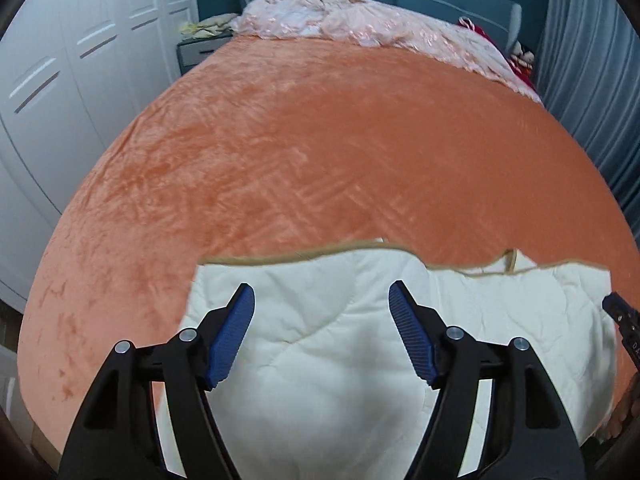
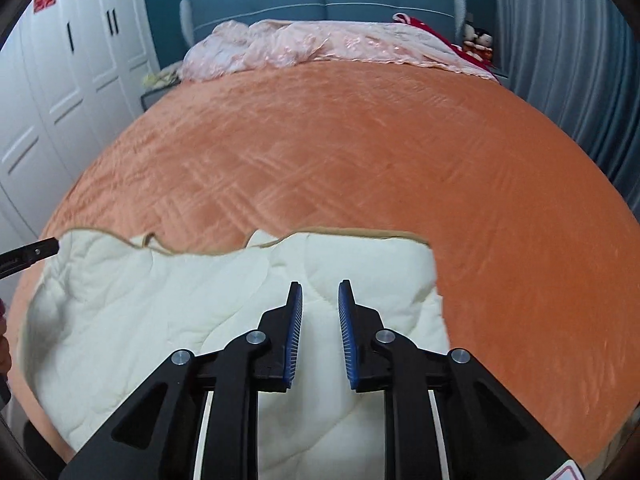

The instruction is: Fold large clothes

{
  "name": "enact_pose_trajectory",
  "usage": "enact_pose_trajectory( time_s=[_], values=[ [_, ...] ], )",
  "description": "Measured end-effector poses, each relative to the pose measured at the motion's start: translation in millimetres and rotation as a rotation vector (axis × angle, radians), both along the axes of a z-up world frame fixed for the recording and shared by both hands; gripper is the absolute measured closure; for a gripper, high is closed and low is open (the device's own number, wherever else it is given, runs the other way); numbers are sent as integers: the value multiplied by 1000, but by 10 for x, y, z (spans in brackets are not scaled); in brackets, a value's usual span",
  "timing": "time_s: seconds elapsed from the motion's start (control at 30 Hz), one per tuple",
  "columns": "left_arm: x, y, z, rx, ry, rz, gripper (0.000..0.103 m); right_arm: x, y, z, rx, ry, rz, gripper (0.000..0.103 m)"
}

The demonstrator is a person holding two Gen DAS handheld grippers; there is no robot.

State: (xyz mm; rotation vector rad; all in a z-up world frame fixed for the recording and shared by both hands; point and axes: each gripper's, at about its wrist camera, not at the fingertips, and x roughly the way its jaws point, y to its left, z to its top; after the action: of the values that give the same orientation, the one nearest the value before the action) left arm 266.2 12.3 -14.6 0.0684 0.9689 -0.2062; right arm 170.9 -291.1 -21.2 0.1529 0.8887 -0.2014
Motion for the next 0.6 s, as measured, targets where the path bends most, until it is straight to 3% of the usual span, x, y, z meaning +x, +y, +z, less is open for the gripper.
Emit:
enact_pose_trajectory(
  time_s=[0.17,0.4,0.6],
  values=[
    [65,-127,-483,59,45,17,37,196,68,-378,-3,53,7,86],
    [300,-119,-743,59,62,52,35,469,-40,-733,66,93,-49,89],
    [359,-163,-945,76,22,71,33,528,-125,-918,113,100,-63,91]
  ],
)
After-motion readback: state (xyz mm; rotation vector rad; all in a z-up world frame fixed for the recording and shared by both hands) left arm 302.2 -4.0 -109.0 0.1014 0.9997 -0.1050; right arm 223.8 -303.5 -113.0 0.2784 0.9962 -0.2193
